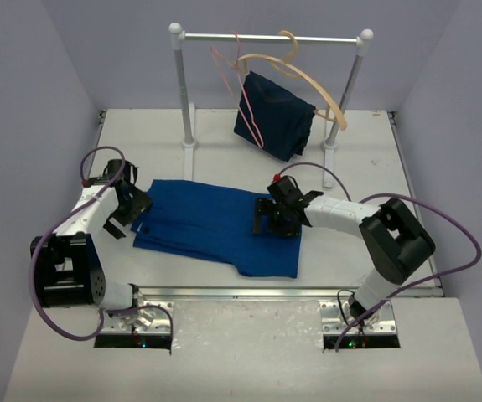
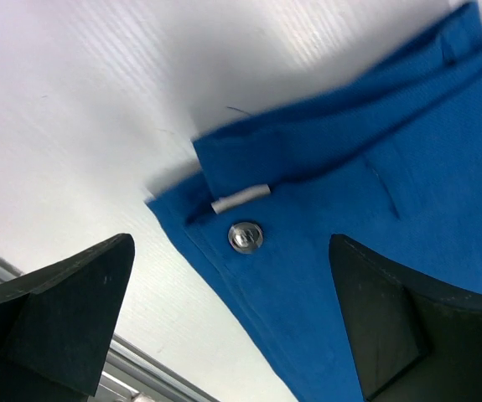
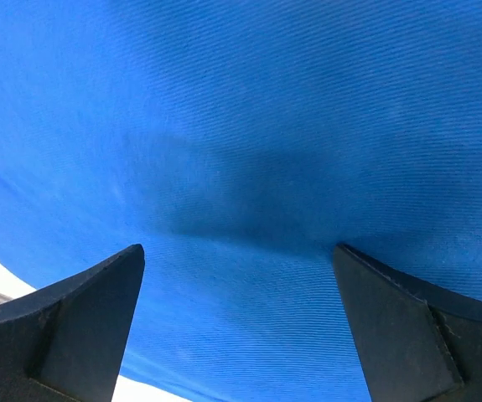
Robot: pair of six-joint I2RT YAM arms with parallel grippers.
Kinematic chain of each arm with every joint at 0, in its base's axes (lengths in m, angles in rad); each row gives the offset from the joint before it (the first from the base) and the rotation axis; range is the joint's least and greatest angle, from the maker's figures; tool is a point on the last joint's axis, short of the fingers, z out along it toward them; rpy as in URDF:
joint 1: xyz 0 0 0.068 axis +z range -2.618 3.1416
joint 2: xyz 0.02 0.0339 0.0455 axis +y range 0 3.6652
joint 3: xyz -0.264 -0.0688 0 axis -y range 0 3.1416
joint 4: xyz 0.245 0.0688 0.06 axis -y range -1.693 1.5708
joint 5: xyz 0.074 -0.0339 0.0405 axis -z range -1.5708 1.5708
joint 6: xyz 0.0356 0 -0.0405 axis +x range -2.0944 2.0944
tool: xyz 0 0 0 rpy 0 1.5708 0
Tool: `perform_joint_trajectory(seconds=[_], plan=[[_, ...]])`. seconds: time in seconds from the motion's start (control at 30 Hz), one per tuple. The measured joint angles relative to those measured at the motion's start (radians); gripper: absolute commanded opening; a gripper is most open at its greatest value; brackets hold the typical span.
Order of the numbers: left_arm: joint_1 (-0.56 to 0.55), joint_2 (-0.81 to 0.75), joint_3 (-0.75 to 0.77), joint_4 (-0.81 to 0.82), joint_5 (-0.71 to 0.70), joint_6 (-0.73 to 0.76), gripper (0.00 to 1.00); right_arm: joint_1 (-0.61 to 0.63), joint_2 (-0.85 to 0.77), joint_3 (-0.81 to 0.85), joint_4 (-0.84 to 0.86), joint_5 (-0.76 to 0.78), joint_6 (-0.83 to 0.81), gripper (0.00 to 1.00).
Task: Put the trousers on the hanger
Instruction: Fold the trousers at the center of the board, then pick up the hanger from the clothesline.
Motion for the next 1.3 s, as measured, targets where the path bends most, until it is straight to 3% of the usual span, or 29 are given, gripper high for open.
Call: perform_joint_trajectory(seconds=[0.17, 0.3, 0.43, 0.67, 0.8, 0.97, 1.07, 1.3], plan=[[-0.016, -0.072, -0.001, -0.025, -0.028, -0.035, 1.0, -0.128, 0.066, 0.095, -0.114, -0.026, -0.122, 0.99], [-0.024, -0.207, -0.017, -0.022, -0.031, -0.039, 1.0, -0.163, 0.141, 0.202, -0.204, -0.042, -0.24, 0.99], [-0.024, -0.295, -0.066, 0.004, -0.009, -0.02, 1.0, -0.178, 0.11, 0.214, -0.229, -0.056, -0.311, 0.99], [-0.024, -0.354, -0.097, 0.082, 0.105, 0.111, 1.0, -0.184, -0.354, 0.142, -0.227, -0.079, -0.315, 0.99], [-0.024, -0.401, -0.097, 0.138, 0.185, 0.171, 1.0, -0.182, -0.459, 0.237, -0.245, -0.109, -0.317, 0.99], [-0.024, -0.411, -0.097, 0.167, 0.276, 0.23, 1.0, -0.182, -0.38, 0.417, -0.23, -0.11, -0.312, 0.95], [-0.024, -0.411, -0.097, 0.175, 0.334, 0.264, 1.0, -0.181, -0.209, 0.617, -0.208, -0.115, -0.301, 0.94], [-0.024, -0.411, -0.097, 0.184, 0.376, 0.294, 1.0, -0.171, 0.009, 0.871, -0.227, -0.103, -0.296, 0.99]])
